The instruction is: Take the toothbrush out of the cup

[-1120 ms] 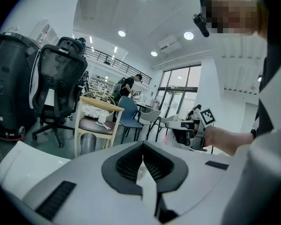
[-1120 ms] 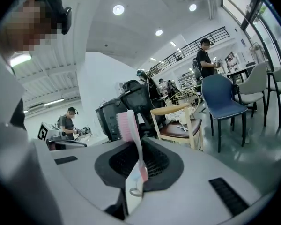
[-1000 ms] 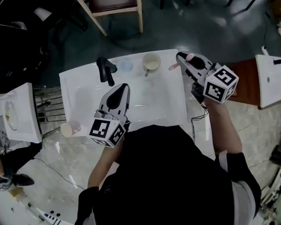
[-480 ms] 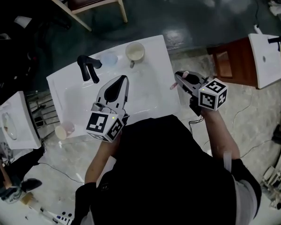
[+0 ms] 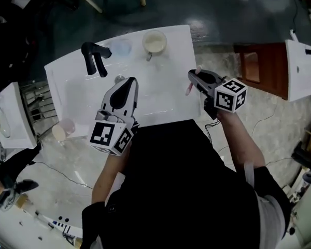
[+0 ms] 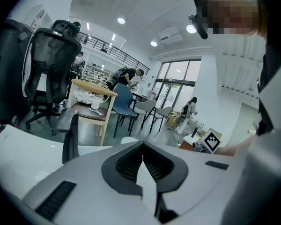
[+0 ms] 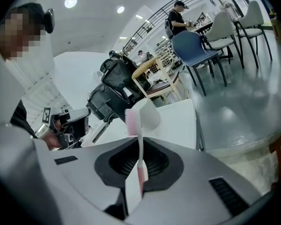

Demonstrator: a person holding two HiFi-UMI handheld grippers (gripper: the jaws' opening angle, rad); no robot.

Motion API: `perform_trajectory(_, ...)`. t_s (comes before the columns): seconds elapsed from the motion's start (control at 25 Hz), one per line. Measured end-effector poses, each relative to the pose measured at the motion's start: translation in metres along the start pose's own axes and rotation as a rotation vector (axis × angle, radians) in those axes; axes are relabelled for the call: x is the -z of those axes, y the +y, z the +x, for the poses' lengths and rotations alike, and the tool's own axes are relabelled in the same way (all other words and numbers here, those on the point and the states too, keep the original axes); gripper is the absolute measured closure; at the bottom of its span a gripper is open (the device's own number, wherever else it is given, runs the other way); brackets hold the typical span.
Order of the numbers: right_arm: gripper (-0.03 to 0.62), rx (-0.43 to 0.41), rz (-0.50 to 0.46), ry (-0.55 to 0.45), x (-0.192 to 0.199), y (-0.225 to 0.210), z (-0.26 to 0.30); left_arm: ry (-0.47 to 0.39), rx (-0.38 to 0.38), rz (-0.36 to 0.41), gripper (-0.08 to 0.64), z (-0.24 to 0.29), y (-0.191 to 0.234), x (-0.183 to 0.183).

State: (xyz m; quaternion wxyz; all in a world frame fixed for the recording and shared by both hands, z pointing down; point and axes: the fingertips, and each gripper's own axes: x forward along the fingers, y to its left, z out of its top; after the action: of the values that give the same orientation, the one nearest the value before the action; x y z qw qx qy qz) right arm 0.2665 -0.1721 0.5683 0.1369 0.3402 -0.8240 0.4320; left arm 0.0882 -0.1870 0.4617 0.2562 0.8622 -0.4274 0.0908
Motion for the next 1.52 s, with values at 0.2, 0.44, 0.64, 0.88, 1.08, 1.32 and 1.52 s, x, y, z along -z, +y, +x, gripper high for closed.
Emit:
perform_trajectory(0.2,0.552,0.015,0.009,0.055,0.013,-0.007,0.02,-0.006,-0.055,-0.029,0.546,-0.017,0.014,0.008)
perform_trajectory(0.44,0.552,0.051,0.069,0.077,0.02,-0.014,0.027,-0.03,-0.064,-0.034,0.546,-0.026,0.017,0.003)
perform_trajectory(0.64,0.552,0.112,0.063,0.104,0.02,-0.022,0.029,-0.031,-0.064,-0.044,0.546,-0.028,0.022,0.005)
perform_trajectory(0.88,0.552,0.175,0.069,0.127,0.031,-0.037,0.034,-0.024,-0.05,-0.053,0.546,-0.023,0.024,0.007)
perform_trajectory(1.08,0.552,0.25,0.055,0.142,0.037,-0.043,0.039,-0.03,-0.038,-0.057,0.546,-0.021,0.024,0.003)
perform_trajectory(1.32,0.552,0.322,0.144,0.156,0.048,-0.043,0.037,-0.037,-0.059,0.082,0.546,-0.022,0.026,-0.007)
perform_trajectory(1.52,0.551,0.391,0.146,0.203,0.061,-0.046,0.04,-0.049,-0.006,0.159,0.546,-0.019,0.023,-0.007)
